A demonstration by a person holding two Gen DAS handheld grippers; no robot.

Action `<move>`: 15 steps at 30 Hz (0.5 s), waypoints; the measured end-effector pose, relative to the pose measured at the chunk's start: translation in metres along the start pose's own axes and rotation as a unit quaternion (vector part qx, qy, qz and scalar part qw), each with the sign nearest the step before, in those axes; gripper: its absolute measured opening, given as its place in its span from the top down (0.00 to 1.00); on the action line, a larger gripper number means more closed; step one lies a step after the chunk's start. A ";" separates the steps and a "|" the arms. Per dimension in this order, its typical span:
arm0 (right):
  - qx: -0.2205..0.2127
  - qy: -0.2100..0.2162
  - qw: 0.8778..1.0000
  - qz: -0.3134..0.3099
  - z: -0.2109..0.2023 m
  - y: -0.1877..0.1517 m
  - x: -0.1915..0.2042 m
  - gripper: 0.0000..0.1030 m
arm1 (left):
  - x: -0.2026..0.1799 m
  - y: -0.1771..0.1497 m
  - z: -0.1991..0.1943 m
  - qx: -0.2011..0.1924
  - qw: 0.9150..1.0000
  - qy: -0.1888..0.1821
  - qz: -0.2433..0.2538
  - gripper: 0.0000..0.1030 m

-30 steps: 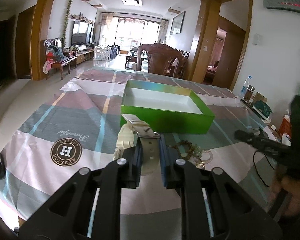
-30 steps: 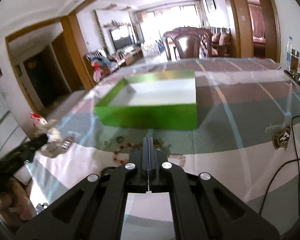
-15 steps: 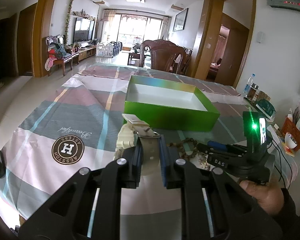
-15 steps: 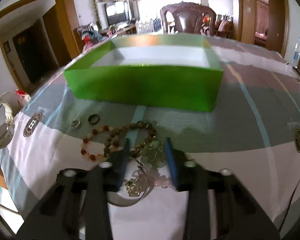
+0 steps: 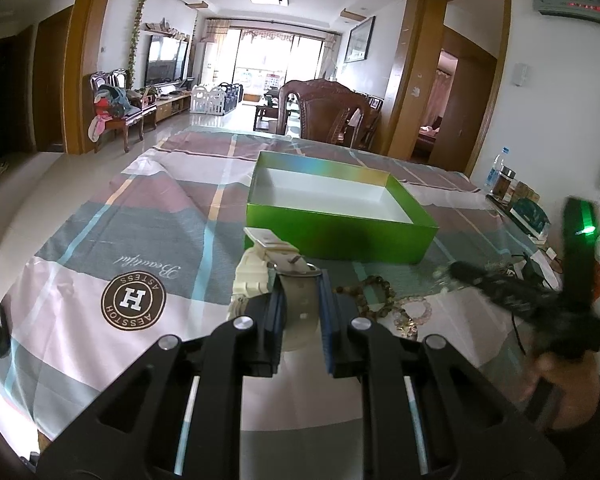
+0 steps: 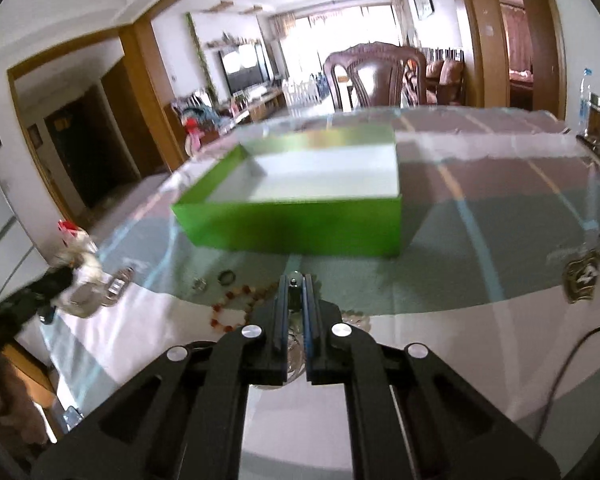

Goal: Organize jewelry
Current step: 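Carry the white watch and the pendant toward the green box with both grippers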

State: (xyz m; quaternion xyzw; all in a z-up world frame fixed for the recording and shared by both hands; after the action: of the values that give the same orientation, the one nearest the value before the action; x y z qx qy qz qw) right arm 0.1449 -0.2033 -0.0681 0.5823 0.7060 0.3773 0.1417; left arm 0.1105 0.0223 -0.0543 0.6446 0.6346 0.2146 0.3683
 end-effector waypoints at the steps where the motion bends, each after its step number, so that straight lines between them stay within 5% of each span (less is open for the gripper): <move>1: -0.007 0.000 1.000 -0.001 -0.010 0.001 0.000 0.94 | -0.001 0.000 0.000 0.000 1.000 -0.001 0.000 0.85; 15: -0.025 -0.003 1.000 -0.017 -0.035 -0.006 0.016 0.94 | -0.012 0.001 -0.001 0.005 1.000 -0.008 0.010 0.85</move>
State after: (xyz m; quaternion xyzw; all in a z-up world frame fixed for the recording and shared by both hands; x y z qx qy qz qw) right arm 0.1135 -0.2017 -0.0450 0.5678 0.7056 0.3907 0.1644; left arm 0.1090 0.0108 -0.0509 0.6540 0.6265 0.2103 0.3682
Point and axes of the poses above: each gripper's, at about its wrist camera, not at the fingertips, and z roughly the way its jaws point, x to its left, y to its top, the point moved 8 cm from there along z, roughly the way its jaws point, and after that the axes turned 8 degrees about x, right-handed, at the moved point
